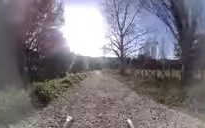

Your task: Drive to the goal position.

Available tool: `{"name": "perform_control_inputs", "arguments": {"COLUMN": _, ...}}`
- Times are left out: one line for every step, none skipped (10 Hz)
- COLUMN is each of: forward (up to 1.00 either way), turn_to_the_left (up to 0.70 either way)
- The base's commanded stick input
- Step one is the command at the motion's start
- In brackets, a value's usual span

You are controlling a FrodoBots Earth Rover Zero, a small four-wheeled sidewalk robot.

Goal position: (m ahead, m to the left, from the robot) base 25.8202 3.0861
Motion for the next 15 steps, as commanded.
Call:
{"name": "perform_control_inputs", "arguments": {"forward": 0.50, "turn_to_the_left": 0.00}}
{"name": "perform_control_inputs", "arguments": {"forward": 0.50, "turn_to_the_left": 0.00}}
{"name": "perform_control_inputs", "arguments": {"forward": 0.50, "turn_to_the_left": 0.00}}
{"name": "perform_control_inputs", "arguments": {"forward": 0.50, "turn_to_the_left": 0.00}}
{"name": "perform_control_inputs", "arguments": {"forward": 0.50, "turn_to_the_left": 0.00}}
{"name": "perform_control_inputs", "arguments": {"forward": 0.50, "turn_to_the_left": 0.00}}
{"name": "perform_control_inputs", "arguments": {"forward": 0.50, "turn_to_the_left": 0.00}}
{"name": "perform_control_inputs", "arguments": {"forward": 0.50, "turn_to_the_left": 0.00}}
{"name": "perform_control_inputs", "arguments": {"forward": 0.50, "turn_to_the_left": 0.00}}
{"name": "perform_control_inputs", "arguments": {"forward": 0.50, "turn_to_the_left": 0.00}}
{"name": "perform_control_inputs", "arguments": {"forward": 0.50, "turn_to_the_left": 0.00}}
{"name": "perform_control_inputs", "arguments": {"forward": 0.50, "turn_to_the_left": 0.00}}
{"name": "perform_control_inputs", "arguments": {"forward": 0.50, "turn_to_the_left": 0.00}}
{"name": "perform_control_inputs", "arguments": {"forward": 0.50, "turn_to_the_left": 0.00}}
{"name": "perform_control_inputs", "arguments": {"forward": 0.50, "turn_to_the_left": 0.00}}
